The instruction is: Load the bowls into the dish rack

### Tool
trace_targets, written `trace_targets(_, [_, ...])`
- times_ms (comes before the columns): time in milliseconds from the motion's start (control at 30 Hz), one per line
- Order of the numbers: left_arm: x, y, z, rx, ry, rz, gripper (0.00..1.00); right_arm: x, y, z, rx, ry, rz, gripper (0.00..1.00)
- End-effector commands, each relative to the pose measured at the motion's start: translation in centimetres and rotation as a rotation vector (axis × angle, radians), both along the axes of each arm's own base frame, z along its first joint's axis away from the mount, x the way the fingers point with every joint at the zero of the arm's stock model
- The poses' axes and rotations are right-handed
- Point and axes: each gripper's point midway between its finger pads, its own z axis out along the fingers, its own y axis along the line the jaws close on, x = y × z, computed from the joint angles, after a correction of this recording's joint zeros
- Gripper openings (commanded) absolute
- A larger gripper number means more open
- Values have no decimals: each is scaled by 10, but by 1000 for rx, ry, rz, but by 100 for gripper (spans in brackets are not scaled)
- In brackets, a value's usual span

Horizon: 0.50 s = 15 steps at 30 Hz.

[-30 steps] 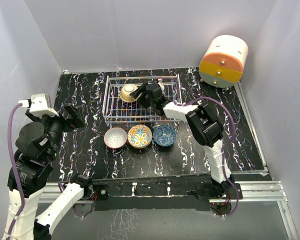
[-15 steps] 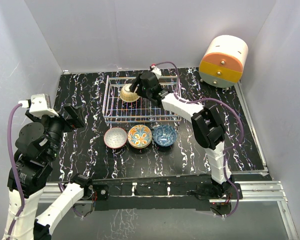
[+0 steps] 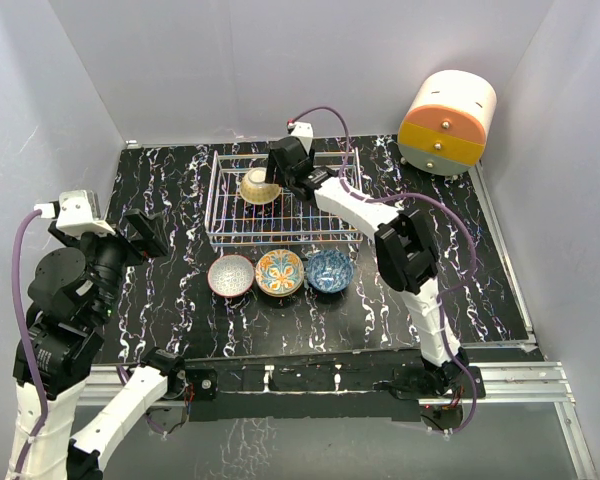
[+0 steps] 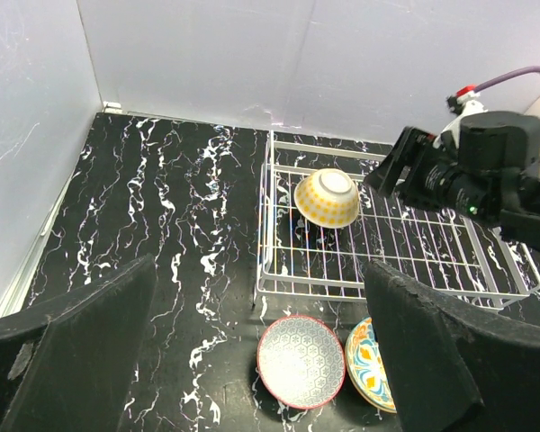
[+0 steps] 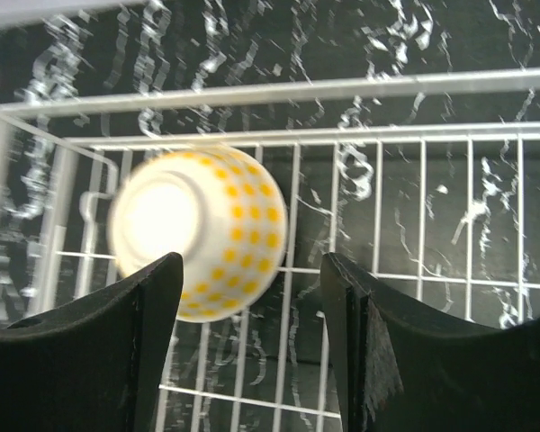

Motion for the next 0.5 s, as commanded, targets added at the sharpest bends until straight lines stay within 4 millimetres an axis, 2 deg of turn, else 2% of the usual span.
trace_targets(0, [1,1,-3,19,5,2,97,12,-16,-1,-127,-36,-36,65])
trace_targets(200, [3,2,-7,30,15,10,97,18,-19,-15,-158,-41,-55,66])
trace_targets(467, [1,7,-10,54,21,31,97,28,-14,-17,-147,-91,-53,65])
